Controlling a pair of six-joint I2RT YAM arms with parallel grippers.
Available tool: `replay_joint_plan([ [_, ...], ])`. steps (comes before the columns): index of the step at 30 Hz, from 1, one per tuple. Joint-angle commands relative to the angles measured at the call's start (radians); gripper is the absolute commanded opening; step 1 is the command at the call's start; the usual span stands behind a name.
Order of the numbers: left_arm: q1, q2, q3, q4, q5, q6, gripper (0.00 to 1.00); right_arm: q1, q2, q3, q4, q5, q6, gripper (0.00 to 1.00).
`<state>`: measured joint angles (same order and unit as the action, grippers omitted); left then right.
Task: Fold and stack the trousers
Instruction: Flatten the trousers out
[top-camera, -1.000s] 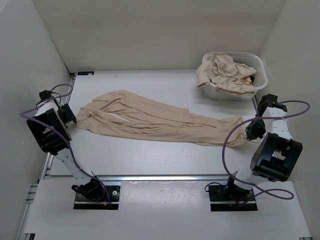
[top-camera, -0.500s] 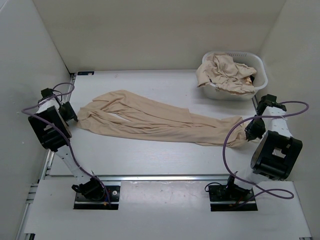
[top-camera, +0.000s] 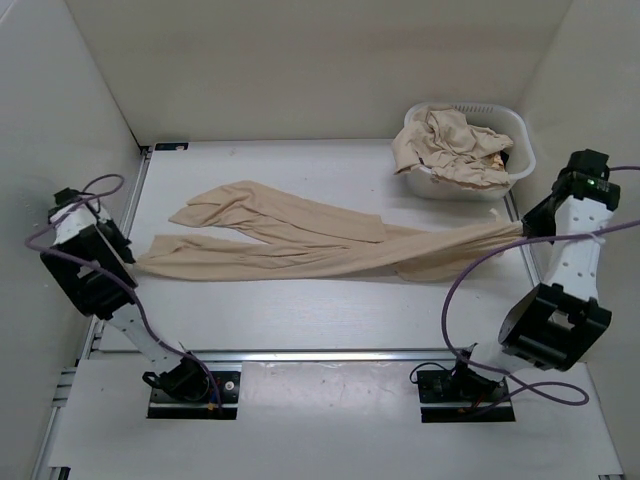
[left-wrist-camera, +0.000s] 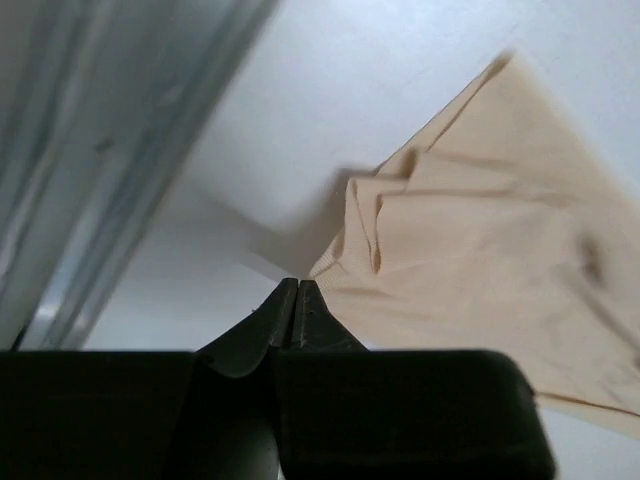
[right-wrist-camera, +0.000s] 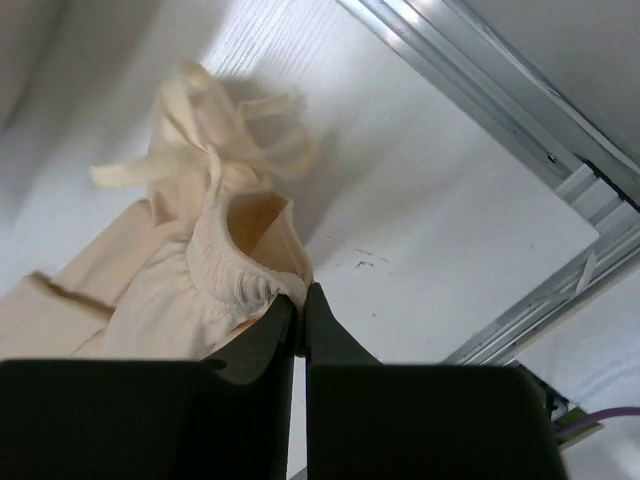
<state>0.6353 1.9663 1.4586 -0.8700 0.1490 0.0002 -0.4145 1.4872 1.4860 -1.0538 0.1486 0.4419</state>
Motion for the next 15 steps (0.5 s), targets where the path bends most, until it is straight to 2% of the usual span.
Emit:
replay_joint_plan([
  [1,0.061,-0.213,0.023,-0.127,-0.060,0.000,0.14,-0.058,-0.105,-0.006,-0.084,-0.053,0.057,0.00],
  [5,0.084,-0.303,-0.046,-0.127,-0.155,0.000,0.14,-0.079,-0.148,-0.049,-0.084,-0.063,0.078,0.00],
  [10,0.107,-0.326,-0.078,-0.127,-0.180,0.000,0.14,-0.090,-0.138,-0.024,-0.094,-0.027,0.078,0.00],
  [13,0.107,-0.311,-0.069,-0.127,-0.155,0.000,0.14,-0.090,-0.085,-0.052,-0.046,-0.160,0.069,0.00],
  [14,0.107,-0.296,-0.037,-0.148,-0.138,0.000,0.14,-0.090,-0.071,-0.052,-0.035,-0.249,0.069,0.00],
  [15,0.098,-0.287,-0.011,-0.162,-0.126,0.000,0.14,-0.090,-0.056,-0.052,-0.023,-0.274,0.069,0.00],
])
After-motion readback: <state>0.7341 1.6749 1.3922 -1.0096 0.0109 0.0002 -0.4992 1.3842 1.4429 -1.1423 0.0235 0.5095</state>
